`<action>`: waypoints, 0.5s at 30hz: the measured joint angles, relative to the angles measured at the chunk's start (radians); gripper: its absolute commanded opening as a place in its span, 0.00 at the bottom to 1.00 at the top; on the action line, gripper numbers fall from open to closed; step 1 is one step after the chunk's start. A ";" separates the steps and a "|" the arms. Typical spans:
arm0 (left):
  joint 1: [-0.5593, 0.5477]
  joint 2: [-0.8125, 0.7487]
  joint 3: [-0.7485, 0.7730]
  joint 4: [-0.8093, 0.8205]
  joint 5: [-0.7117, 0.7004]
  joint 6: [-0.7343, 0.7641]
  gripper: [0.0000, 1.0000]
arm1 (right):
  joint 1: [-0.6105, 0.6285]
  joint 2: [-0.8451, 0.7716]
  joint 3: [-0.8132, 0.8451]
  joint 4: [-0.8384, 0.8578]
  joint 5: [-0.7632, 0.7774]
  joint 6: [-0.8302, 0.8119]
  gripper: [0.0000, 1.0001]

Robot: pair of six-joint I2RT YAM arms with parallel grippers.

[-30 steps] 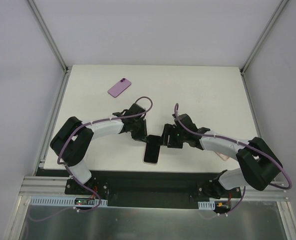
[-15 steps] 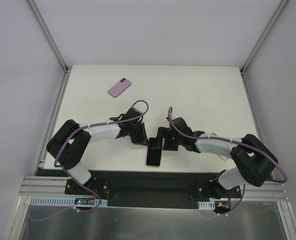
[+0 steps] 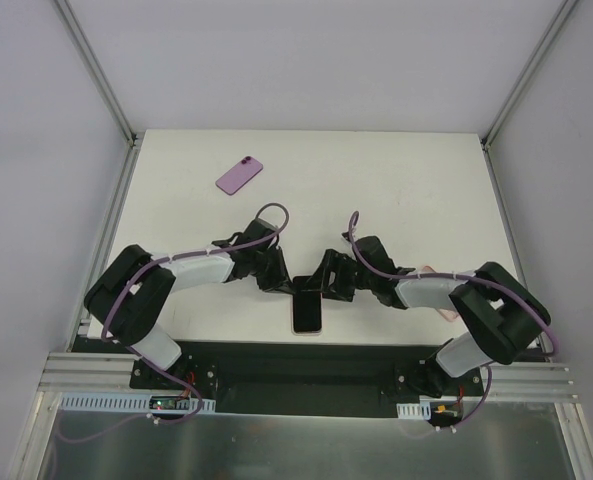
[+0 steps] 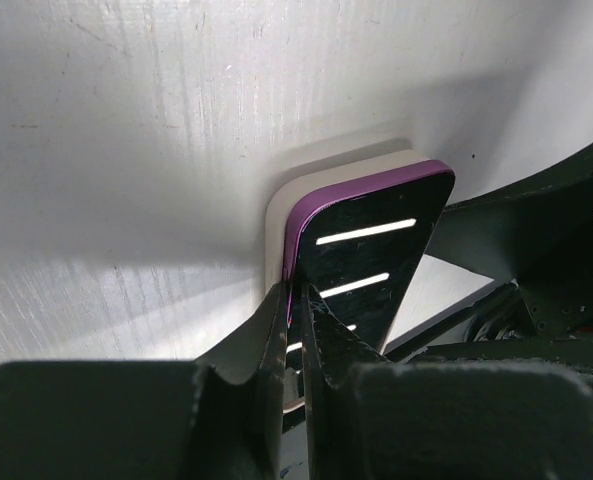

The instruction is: Put the phone into the phone case

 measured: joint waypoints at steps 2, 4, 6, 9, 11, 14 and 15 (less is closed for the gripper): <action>0.002 -0.006 -0.008 0.001 0.000 -0.004 0.06 | -0.007 0.014 -0.015 0.052 -0.019 0.020 0.71; 0.002 -0.008 -0.008 0.001 0.000 -0.006 0.06 | -0.011 0.024 -0.028 0.095 -0.032 0.031 0.69; 0.002 -0.010 -0.011 0.002 0.000 -0.011 0.06 | -0.015 0.030 -0.041 0.127 -0.042 0.037 0.68; 0.002 -0.014 -0.020 0.009 0.000 -0.019 0.07 | -0.027 0.038 -0.061 0.170 -0.064 0.043 0.67; 0.002 -0.017 -0.024 0.014 0.000 -0.023 0.07 | -0.042 0.049 -0.071 0.198 -0.092 0.046 0.65; 0.002 -0.019 -0.027 0.018 0.000 -0.026 0.07 | -0.061 0.065 -0.079 0.222 -0.124 0.045 0.60; 0.002 -0.020 -0.030 0.021 0.000 -0.026 0.07 | -0.067 0.071 -0.079 0.225 -0.134 0.044 0.59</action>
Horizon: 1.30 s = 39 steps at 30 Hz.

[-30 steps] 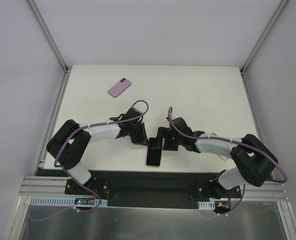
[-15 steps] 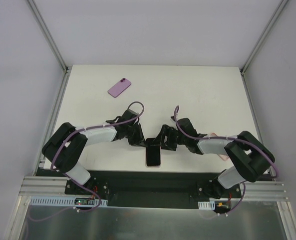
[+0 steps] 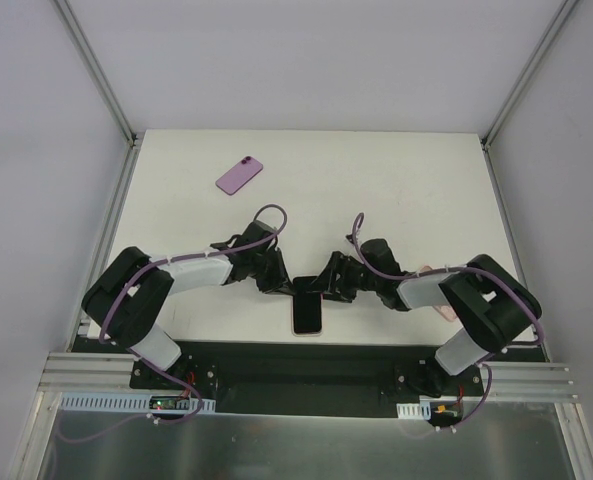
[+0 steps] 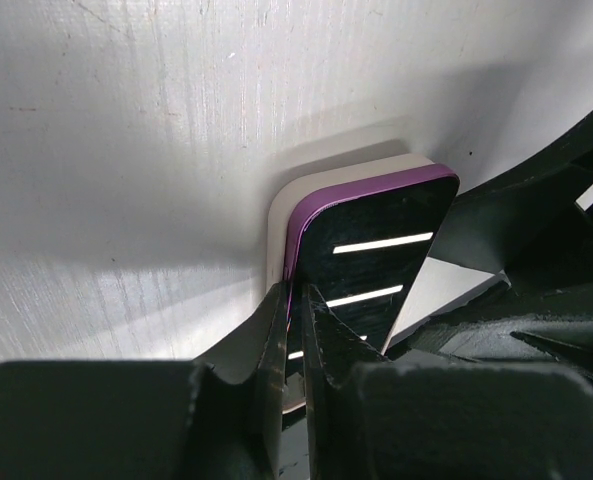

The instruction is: Put the phone into the phone case

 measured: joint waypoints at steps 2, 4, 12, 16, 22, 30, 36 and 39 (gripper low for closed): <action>0.000 -0.002 -0.005 0.006 0.000 -0.002 0.07 | -0.009 0.012 0.000 0.006 -0.016 -0.005 0.53; 0.000 -0.005 -0.010 0.011 0.000 -0.003 0.07 | -0.016 0.030 0.001 0.017 -0.032 -0.014 0.49; -0.001 -0.023 -0.033 0.029 -0.002 -0.008 0.07 | -0.026 0.121 0.025 0.109 -0.106 -0.011 0.45; -0.002 -0.027 -0.039 0.032 -0.001 -0.010 0.09 | -0.030 0.145 0.026 0.127 -0.112 -0.003 0.32; -0.002 -0.047 -0.051 0.016 0.014 -0.001 0.25 | -0.052 0.169 0.026 0.167 -0.156 0.018 0.10; 0.054 -0.279 -0.072 -0.058 0.086 0.079 0.59 | -0.058 0.113 0.030 0.160 -0.181 -0.005 0.10; 0.066 -0.487 -0.074 -0.063 0.144 0.151 0.60 | -0.079 -0.051 0.057 0.151 -0.214 -0.006 0.12; 0.066 -0.515 -0.074 -0.063 0.192 0.180 0.60 | -0.085 -0.111 0.087 0.147 -0.236 0.006 0.12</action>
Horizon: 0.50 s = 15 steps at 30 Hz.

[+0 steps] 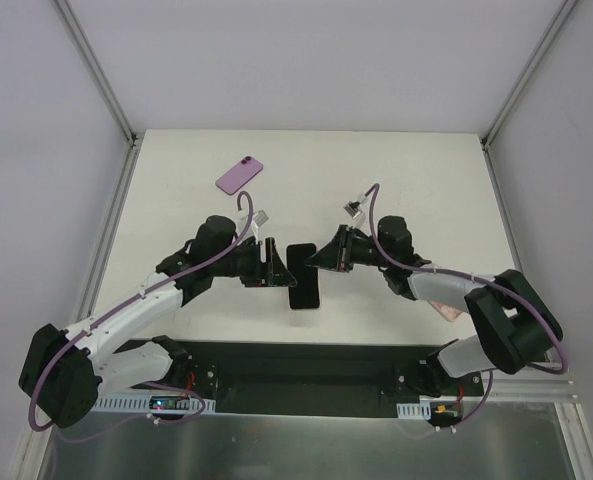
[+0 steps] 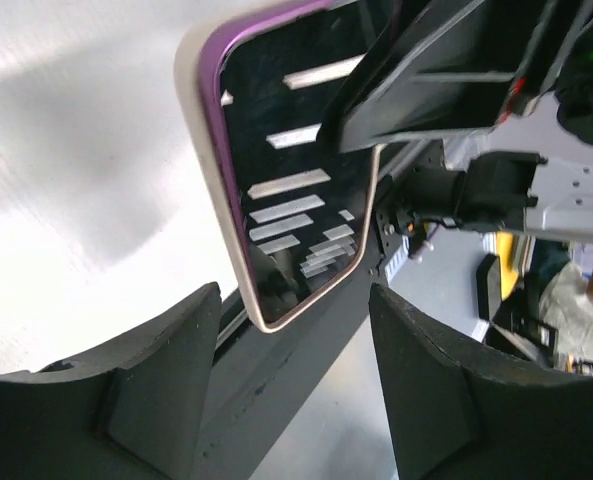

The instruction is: Put the phone into the phone case

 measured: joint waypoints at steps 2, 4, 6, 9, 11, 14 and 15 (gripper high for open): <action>0.000 -0.007 0.000 0.000 0.027 0.018 0.60 | -0.002 -0.037 0.024 0.000 -0.014 0.013 0.11; 0.000 -0.014 0.000 0.002 0.047 0.027 0.60 | -0.002 -0.072 0.043 0.000 -0.025 0.026 0.12; 0.000 -0.026 -0.004 0.011 0.067 0.029 0.60 | -0.002 -0.101 0.056 0.002 -0.036 0.042 0.12; 0.000 -0.045 -0.022 0.055 0.097 0.024 0.59 | -0.002 -0.121 0.066 0.012 -0.050 0.069 0.12; 0.000 -0.050 -0.033 0.089 0.110 0.012 0.58 | -0.002 -0.121 0.067 0.022 -0.061 0.089 0.13; 0.000 -0.048 -0.050 0.153 0.139 -0.018 0.53 | -0.002 -0.121 0.067 0.042 -0.074 0.127 0.14; 0.000 -0.047 -0.057 0.179 0.155 -0.030 0.49 | -0.002 -0.119 0.067 0.055 -0.078 0.138 0.14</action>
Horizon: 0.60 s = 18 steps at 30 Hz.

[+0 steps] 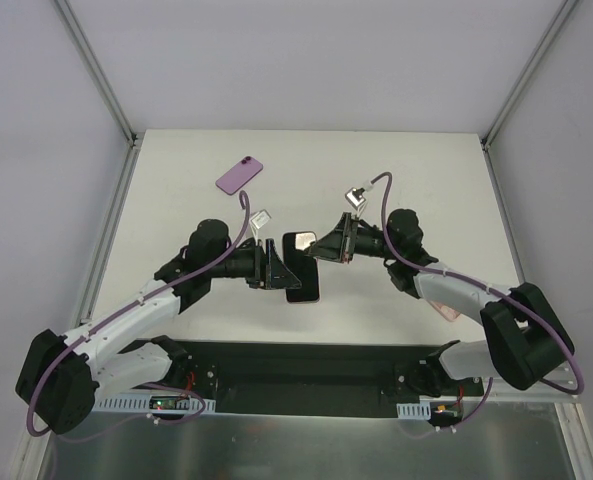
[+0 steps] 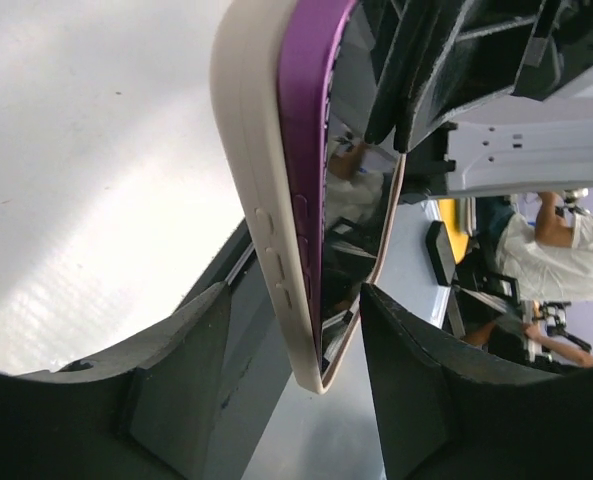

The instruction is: Put the phone into the phone case

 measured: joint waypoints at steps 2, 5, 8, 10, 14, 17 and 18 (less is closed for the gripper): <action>0.000 0.005 -0.019 0.069 0.029 -0.031 0.35 | 0.000 0.006 0.000 0.034 -0.008 0.029 0.15; 0.000 0.021 -0.039 0.155 0.073 -0.073 0.17 | 0.000 0.019 -0.002 0.082 -0.016 0.055 0.20; 0.003 0.026 -0.050 0.212 0.105 -0.115 0.10 | -0.007 0.029 -0.003 0.112 -0.028 0.067 0.29; 0.006 0.026 -0.056 0.247 0.126 -0.124 0.05 | -0.007 0.029 -0.003 0.122 -0.037 0.072 0.37; 0.005 0.027 -0.066 0.272 0.135 -0.123 0.01 | -0.008 0.026 -0.002 0.117 -0.038 0.087 0.53; 0.005 0.029 -0.076 0.277 0.149 -0.116 0.01 | -0.008 0.022 0.007 0.101 -0.042 0.089 0.54; 0.005 0.032 -0.076 0.278 0.153 -0.114 0.01 | -0.009 0.021 0.011 0.096 -0.043 0.092 0.54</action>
